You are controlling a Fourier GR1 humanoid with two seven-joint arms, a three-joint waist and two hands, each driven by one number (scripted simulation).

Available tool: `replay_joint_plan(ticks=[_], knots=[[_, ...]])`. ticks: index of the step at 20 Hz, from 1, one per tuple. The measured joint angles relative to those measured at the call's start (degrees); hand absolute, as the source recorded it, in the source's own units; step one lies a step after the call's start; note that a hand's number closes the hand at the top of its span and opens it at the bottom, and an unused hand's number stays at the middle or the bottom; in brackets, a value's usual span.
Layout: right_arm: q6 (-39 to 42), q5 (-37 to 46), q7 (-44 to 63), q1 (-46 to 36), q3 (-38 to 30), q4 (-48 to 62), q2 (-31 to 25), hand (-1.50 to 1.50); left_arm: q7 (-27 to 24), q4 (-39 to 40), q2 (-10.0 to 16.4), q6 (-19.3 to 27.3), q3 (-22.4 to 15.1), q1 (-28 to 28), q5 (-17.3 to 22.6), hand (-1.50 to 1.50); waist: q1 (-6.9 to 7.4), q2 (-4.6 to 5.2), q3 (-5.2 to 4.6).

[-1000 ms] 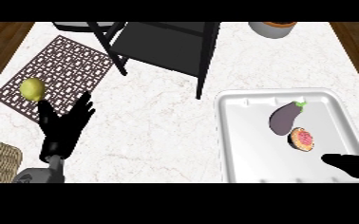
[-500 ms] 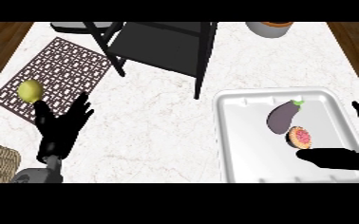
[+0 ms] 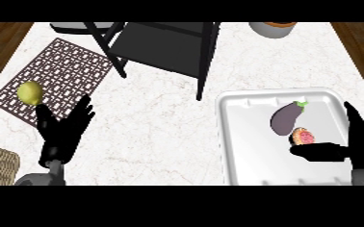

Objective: Pick the cupcake from the tray and place it in the tiered shelf

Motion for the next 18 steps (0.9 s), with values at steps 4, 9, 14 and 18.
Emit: replay_joint_plan(ticks=[4,9,14,18], knots=[[0.61,2.14,-0.44,-1.08,-0.62,2.96,2.11,-1.50,0.13,-0.03,0.09,-0.64,0.69,0.13,-0.13,0.00,-0.07,-0.01,0.02],[0.94,6.65,-1.05,-2.30,-0.50,7.65,5.03,-1.50,1.29,0.53,0.03,-0.92,1.21,-0.73,-0.58,0.00,-0.09,0.03,0.02],[0.92,10.27,-2.71,-2.75,-1.70,11.81,7.49,-1.50,1.39,0.29,-0.70,-1.26,1.45,-0.73,-1.39,0.00,-0.19,0.04,-0.02],[0.32,11.75,-5.16,-3.03,-3.86,14.50,9.51,-1.50,1.71,0.54,-1.89,-1.11,1.96,-1.07,-2.55,0.00,-0.23,-0.03,0.05]])
